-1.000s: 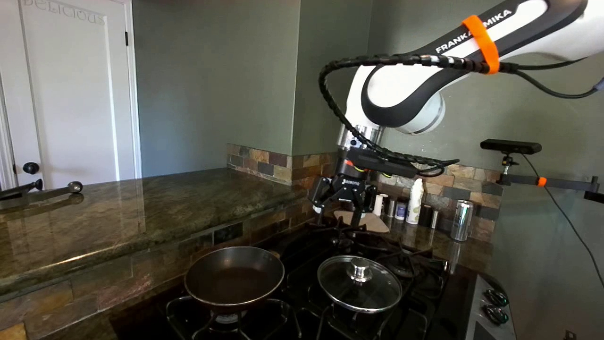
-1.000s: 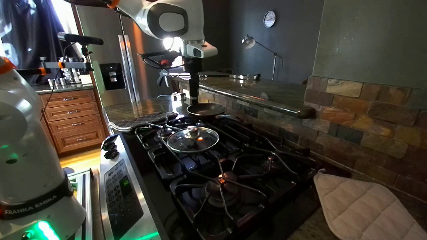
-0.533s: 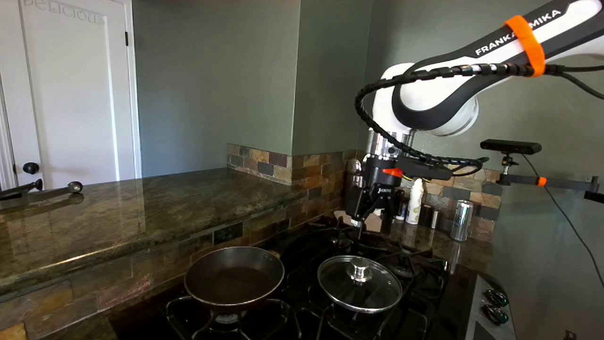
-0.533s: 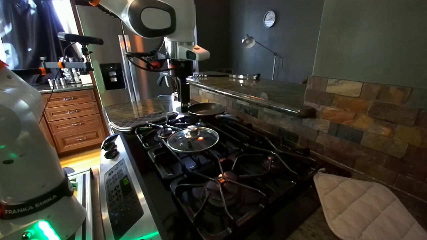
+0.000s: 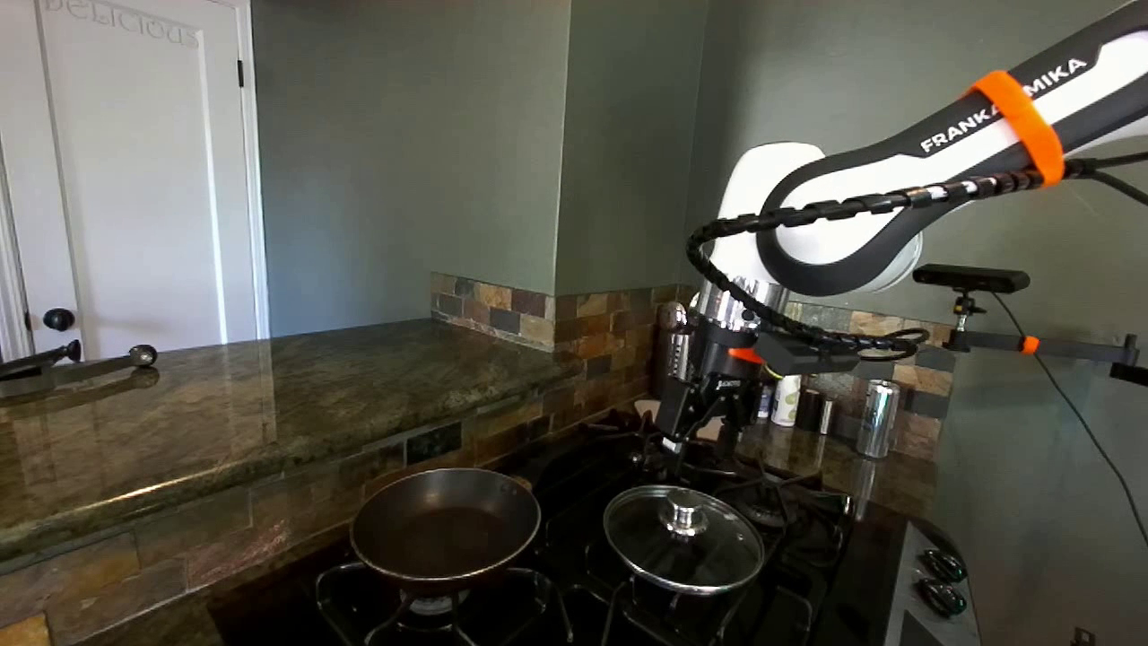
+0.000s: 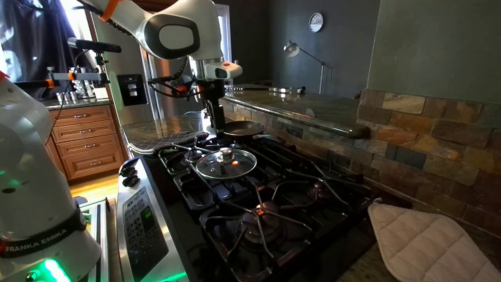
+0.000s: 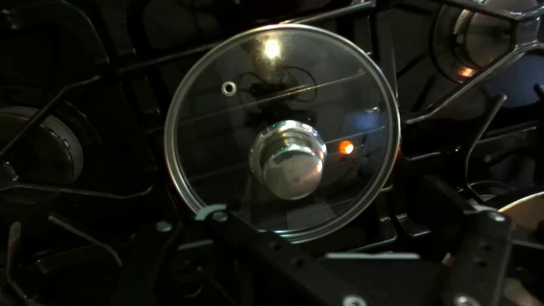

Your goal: Remove the lid from the pan, move the pan backwards then put back the lid

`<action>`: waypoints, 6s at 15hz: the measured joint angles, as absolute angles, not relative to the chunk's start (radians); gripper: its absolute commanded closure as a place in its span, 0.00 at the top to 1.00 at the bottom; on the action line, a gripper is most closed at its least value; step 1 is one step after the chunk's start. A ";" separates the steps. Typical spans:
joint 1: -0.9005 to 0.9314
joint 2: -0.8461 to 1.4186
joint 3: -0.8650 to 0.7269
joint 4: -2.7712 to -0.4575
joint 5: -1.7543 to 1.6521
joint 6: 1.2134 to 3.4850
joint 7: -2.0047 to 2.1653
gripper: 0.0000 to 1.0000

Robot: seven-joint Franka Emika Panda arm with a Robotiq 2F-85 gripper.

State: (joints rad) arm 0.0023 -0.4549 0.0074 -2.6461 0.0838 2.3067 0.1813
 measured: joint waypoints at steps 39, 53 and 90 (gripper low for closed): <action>-0.025 -0.264 0.021 -2.653 0.055 2.491 0.181 0.23; 0.006 -0.346 0.033 -2.504 0.066 2.326 0.162 0.23; 0.172 0.210 0.153 -1.943 0.009 2.323 0.230 0.23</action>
State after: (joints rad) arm 0.1716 0.2103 0.1527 -1.9430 0.0089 2.3234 0.2301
